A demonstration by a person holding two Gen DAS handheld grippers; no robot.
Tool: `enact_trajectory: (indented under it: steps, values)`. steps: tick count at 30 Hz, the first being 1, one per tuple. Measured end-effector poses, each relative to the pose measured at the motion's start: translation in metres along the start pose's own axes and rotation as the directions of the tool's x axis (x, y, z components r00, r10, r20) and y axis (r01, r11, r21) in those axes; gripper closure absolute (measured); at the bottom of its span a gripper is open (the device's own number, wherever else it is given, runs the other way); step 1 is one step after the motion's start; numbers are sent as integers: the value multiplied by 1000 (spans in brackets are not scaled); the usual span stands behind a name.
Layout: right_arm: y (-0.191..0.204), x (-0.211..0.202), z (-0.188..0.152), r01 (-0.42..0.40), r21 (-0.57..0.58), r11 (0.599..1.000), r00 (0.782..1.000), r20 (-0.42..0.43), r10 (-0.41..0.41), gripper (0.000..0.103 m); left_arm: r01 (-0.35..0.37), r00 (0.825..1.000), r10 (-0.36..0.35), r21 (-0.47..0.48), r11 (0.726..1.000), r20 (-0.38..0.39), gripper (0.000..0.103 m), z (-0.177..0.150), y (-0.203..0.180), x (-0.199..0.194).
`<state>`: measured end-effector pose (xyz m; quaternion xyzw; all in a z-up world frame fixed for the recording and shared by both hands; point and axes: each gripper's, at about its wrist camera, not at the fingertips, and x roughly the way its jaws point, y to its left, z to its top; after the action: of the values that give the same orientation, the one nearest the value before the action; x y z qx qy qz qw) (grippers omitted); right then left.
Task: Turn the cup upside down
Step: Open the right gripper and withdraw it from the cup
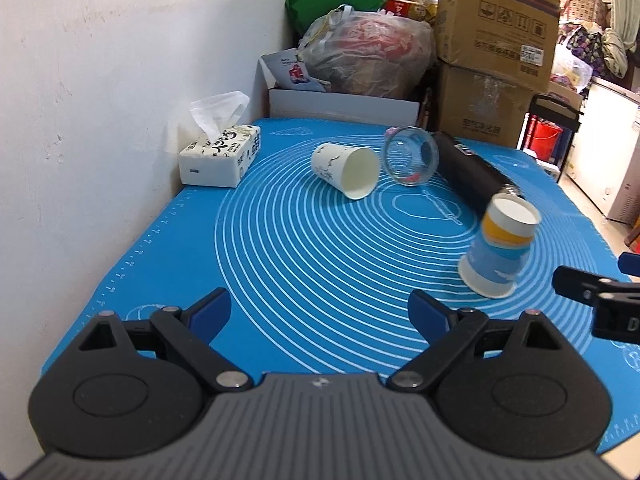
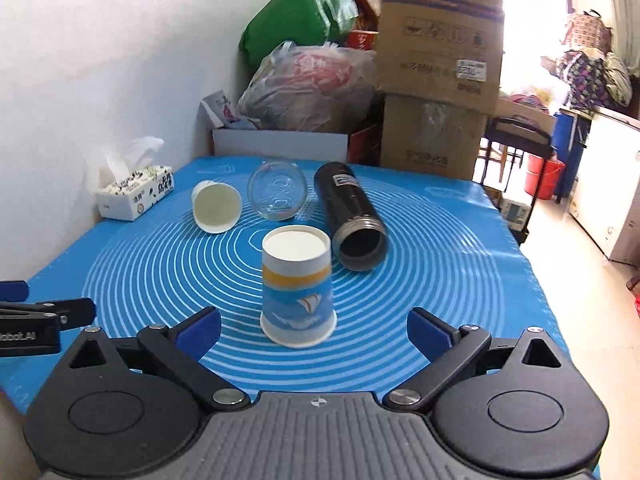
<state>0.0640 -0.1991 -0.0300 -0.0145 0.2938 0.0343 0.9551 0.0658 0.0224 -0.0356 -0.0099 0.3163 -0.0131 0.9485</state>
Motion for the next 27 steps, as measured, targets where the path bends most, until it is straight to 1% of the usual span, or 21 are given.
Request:
enact_trajectory:
  steps: [4, 13, 23, 27]
  values:
    - [-5, -31, -7, -6, 25, 1000, 1000, 25, 5, 2, 9, 1000, -9, 33, 999, 8, 9, -7, -7, -14]
    - [-12, -72, -32, -37, 59, 998, 999, 16, 36, 2, 19, 1000, -20, 71, 997, 12, 9, -25, -17, -40]
    - [-13, -95, -48, -53, 67, 996, 999, 17, 52, 3, 21, 1000, -22, 94, 995, 11, 9, -37, -25, -58]
    - [-12, -100, -50, -52, 62, 997, 999, 18, 51, 3, 18, 1000, -19, 86, 996, 10, 9, -40, -24, -62]
